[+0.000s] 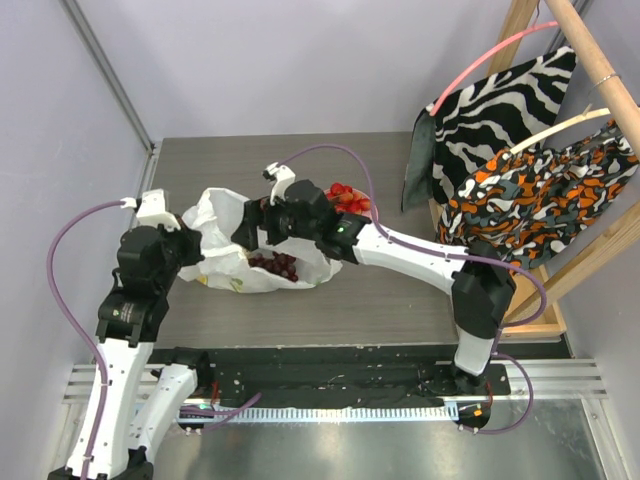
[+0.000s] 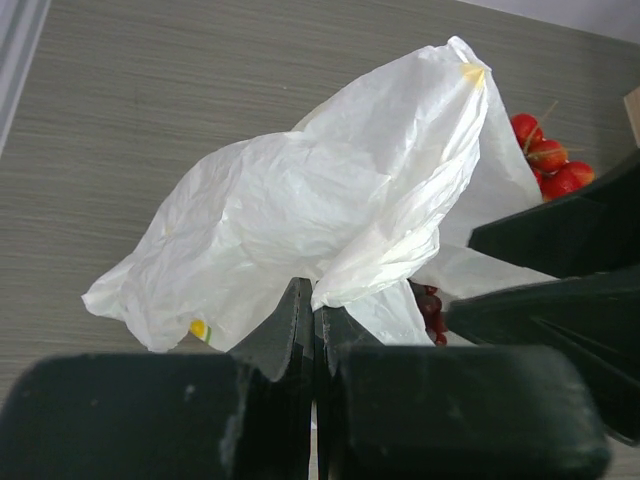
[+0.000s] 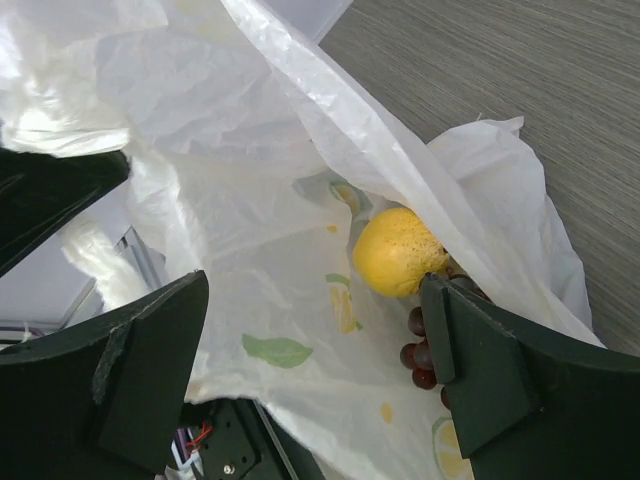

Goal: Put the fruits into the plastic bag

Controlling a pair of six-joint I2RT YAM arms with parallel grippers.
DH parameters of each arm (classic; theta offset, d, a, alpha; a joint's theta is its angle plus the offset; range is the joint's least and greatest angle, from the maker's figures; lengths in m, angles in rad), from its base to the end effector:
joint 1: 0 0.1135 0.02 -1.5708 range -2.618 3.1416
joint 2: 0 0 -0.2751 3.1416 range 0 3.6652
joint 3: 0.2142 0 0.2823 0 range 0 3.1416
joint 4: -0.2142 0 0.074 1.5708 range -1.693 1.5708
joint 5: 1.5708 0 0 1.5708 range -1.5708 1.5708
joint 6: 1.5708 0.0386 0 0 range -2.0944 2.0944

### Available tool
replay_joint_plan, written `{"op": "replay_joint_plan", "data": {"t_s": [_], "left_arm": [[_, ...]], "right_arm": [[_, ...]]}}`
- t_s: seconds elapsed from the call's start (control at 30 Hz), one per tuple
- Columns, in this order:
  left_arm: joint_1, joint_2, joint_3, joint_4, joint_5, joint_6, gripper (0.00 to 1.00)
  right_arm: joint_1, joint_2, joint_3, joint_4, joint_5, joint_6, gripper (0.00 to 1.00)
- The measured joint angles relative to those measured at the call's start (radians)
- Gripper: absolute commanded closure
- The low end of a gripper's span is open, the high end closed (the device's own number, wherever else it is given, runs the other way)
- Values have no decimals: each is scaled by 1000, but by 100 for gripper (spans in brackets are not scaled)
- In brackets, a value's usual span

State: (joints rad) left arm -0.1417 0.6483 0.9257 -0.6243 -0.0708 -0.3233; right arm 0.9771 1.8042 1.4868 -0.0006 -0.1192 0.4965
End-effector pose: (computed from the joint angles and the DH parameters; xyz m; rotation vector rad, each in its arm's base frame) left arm 0.1542 -0.0192 0.3746 -0.2220 1.9116 -0.2448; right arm 0.2598 0.3931 0.3169 -0.5724 1.9651 1.0846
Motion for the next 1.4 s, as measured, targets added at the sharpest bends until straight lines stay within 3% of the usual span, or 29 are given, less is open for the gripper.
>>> {"op": "replay_joint_plan", "data": {"t_s": [0.7,1.03,1.4], "left_arm": [[0,-14,-50,5,-198,39,100],[0,-201,-94,31,-415,40,100],[0,-178,-96,43,-439,40,100]], "right_arm": [[-90,-290,-220,141,-212,-27,6],[-320,-359,-252,27,-76,-64,14],[-335,-184,-248,-203,217,-147,20]]}}
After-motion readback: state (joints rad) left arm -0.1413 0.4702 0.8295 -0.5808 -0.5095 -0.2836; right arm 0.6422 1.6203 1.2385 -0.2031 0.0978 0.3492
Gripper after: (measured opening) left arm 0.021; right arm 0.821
